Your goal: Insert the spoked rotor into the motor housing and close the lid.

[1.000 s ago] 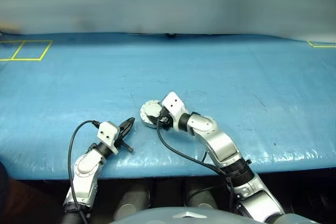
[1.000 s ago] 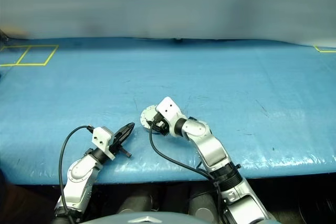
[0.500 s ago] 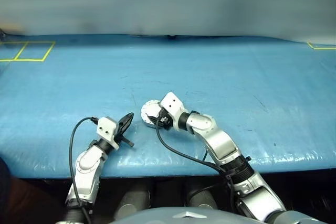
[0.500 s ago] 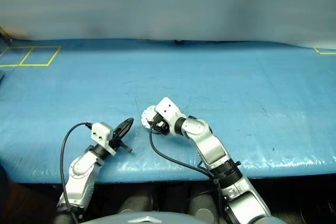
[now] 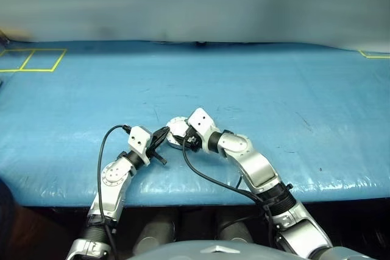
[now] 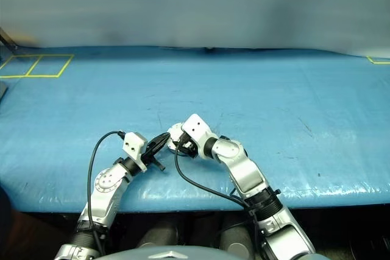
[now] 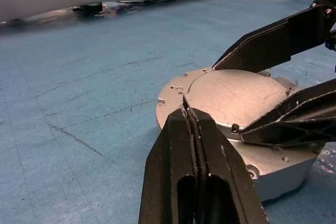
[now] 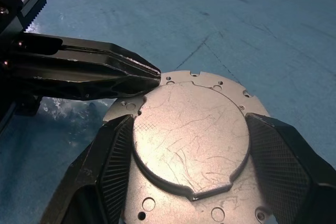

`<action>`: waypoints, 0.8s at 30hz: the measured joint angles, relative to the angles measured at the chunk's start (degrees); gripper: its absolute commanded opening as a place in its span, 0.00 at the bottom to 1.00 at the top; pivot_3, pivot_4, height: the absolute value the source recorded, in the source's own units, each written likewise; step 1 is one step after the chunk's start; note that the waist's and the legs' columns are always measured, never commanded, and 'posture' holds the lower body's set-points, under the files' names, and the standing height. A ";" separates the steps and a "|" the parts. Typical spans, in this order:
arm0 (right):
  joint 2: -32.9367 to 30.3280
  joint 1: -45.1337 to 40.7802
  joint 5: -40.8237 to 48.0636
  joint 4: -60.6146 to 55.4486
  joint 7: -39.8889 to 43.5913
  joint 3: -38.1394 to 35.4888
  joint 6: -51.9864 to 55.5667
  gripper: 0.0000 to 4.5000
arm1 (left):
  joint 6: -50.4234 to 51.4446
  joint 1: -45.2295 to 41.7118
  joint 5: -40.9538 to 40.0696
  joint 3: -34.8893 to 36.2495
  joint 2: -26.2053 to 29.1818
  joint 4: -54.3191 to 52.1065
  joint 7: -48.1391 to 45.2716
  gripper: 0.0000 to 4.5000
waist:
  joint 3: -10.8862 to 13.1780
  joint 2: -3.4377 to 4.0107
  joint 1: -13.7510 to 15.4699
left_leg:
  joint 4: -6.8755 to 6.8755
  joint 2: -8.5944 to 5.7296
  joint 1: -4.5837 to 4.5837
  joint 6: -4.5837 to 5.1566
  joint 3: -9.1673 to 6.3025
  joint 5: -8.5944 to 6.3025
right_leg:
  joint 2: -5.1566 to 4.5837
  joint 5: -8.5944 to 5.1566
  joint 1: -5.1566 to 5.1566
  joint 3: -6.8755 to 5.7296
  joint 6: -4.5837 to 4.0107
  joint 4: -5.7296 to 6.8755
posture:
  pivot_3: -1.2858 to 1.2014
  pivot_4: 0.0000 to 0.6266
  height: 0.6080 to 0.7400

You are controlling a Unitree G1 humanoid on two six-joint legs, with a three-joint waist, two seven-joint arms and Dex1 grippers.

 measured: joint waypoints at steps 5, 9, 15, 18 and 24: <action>0.02 0.24 0.60 -0.15 0.21 -0.85 0.28 0.74 | 0.01 0.39 0.02 0.04 0.27 -0.19 0.26 0.00 | 0.00 0.00 0.40 | -0.01 0.00 0.00 0.00 0.00 0.00 | 0.00 -0.01 0.00 -0.01 -0.01 -0.01 | 0.52 0.24 1.00; -0.32 0.67 1.25 -0.68 0.19 -1.90 1.08 1.00 | -0.03 0.57 0.40 0.06 0.27 -0.36 0.55 0.00 | 0.01 0.00 0.66 | -0.01 0.00 -0.02 0.00 0.00 0.00 | -0.01 -0.01 -0.01 0.00 -0.02 -0.02 | 0.52 0.24 1.00; -0.66 2.71 3.36 -4.16 0.23 -4.69 2.96 1.00 | 0.98 1.36 1.51 -0.23 0.49 -0.25 0.49 0.00 | 0.06 -0.02 1.07 | -0.02 -0.02 -0.31 0.00 -0.01 0.00 | -0.01 0.02 -0.32 -0.03 0.03 -0.09 | 0.52 0.24 1.00; -0.78 4.30 6.05 -7.43 0.24 -7.62 5.62 1.00 | 1.19 1.92 1.52 -0.44 0.44 0.24 0.04 0.00 | 0.16 -0.08 1.17 | -0.04 -0.05 -0.52 0.03 -0.05 -0.02 | -0.02 0.17 -0.49 -0.07 0.25 -0.15 | 0.52 0.24 1.00; -1.77 5.57 11.35 -14.19 0.44 -12.69 9.69 1.00 | 1.16 1.91 1.50 -0.17 0.41 0.23 -0.11 0.00 | 0.19 -0.06 1.12 | -0.11 -0.05 -0.51 0.05 -0.05 -0.06 | -0.05 0.14 -0.49 -0.07 0.24 -0.19 | 0.52 0.24 1.00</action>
